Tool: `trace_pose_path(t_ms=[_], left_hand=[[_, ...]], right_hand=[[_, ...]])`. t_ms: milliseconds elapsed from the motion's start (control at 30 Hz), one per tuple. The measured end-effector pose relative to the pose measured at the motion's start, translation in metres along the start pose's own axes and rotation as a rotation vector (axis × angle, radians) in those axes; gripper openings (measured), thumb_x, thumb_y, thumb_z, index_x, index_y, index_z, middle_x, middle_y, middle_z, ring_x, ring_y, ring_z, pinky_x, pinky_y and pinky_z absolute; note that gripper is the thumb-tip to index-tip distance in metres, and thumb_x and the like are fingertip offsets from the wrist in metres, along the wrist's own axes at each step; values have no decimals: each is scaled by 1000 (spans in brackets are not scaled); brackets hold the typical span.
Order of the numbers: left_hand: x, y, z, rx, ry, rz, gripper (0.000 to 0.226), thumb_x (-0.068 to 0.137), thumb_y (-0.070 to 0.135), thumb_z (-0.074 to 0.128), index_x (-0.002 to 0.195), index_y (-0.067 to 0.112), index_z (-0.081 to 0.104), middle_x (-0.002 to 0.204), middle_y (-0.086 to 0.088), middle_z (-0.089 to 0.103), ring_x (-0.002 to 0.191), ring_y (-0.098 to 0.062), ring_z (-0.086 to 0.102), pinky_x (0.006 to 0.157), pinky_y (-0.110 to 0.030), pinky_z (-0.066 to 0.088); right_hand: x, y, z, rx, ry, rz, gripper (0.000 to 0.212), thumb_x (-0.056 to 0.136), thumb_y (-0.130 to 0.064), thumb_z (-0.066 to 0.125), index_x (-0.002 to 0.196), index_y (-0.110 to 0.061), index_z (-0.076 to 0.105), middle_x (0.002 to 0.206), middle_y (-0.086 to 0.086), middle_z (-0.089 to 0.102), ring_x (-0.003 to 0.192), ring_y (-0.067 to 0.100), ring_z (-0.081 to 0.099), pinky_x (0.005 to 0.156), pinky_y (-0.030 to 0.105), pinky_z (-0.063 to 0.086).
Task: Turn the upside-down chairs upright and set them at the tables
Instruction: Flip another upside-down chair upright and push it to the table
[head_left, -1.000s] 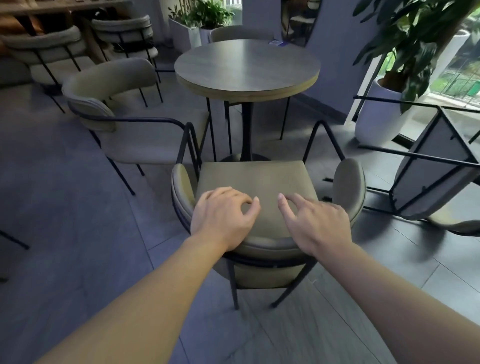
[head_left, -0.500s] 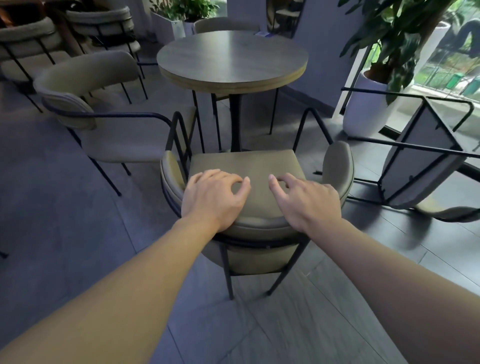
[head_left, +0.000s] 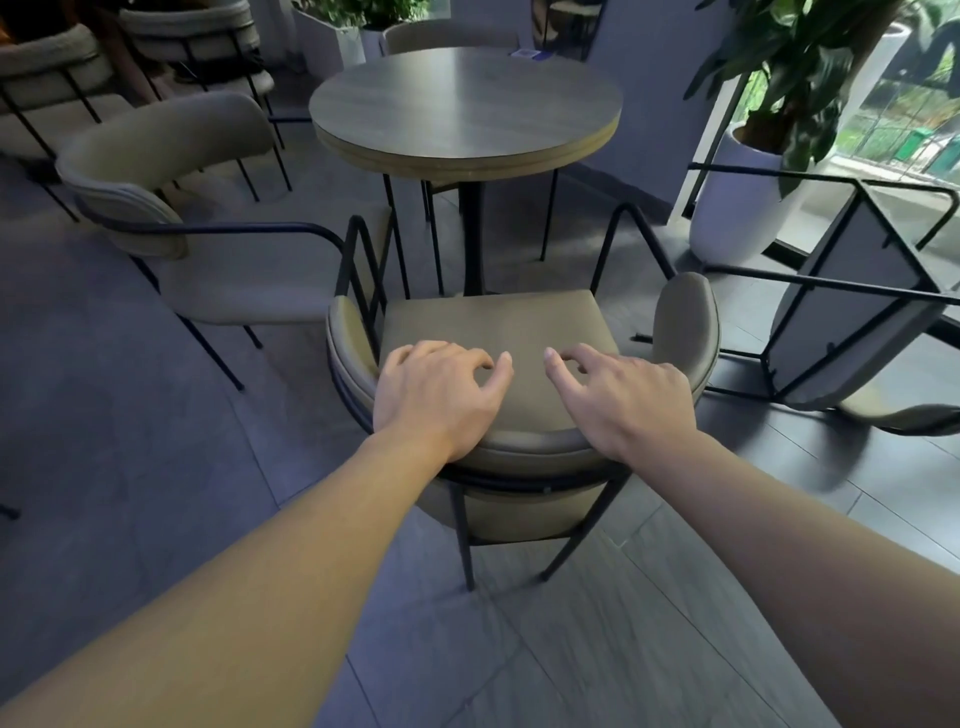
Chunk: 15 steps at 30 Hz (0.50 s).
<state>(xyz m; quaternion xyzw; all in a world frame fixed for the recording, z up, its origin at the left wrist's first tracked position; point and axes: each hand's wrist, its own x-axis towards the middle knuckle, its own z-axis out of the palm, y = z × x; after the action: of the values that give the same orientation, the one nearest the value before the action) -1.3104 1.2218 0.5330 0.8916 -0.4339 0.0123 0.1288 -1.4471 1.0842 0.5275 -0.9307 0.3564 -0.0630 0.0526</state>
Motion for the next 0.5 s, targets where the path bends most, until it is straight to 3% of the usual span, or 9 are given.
trace_pose_path(t_ms=[133, 267, 367, 500], left_hand=[[1, -1, -1, 5, -49, -7, 62, 96, 64, 18, 116, 35, 70, 120, 11, 69, 121, -14, 54, 105, -41, 36], [0, 2, -5, 11, -114, -42, 59, 97, 64, 20, 119, 36, 67, 119, 8, 68, 117, -17, 56, 101, -42, 38], [-1, 5, -14, -72, -173, -54, 49, 99, 61, 29, 118, 33, 66, 119, 7, 64, 114, -18, 55, 95, -41, 43], [26, 28, -64, -167, -62, 31, 27, 101, 44, 43, 109, 28, 64, 107, 11, 58, 104, -14, 54, 80, -38, 50]], right_hand=[[0, -2, -1, 1, -1, 13, 64, 97, -66, 15, 129, -34, 60, 107, 0, 73, 101, 26, 66, 73, 41, 36], [1, -3, -3, 25, -56, 43, 63, 94, -66, 24, 135, -32, 58, 113, -2, 72, 104, 25, 65, 79, 41, 41], [1, -2, -17, 152, -79, 57, 54, 95, -63, 38, 132, -31, 61, 113, -7, 69, 102, 20, 65, 76, 36, 44], [24, -2, -72, 281, 16, 90, 37, 96, -50, 51, 125, -29, 64, 112, -8, 65, 101, 20, 64, 78, 36, 50]])
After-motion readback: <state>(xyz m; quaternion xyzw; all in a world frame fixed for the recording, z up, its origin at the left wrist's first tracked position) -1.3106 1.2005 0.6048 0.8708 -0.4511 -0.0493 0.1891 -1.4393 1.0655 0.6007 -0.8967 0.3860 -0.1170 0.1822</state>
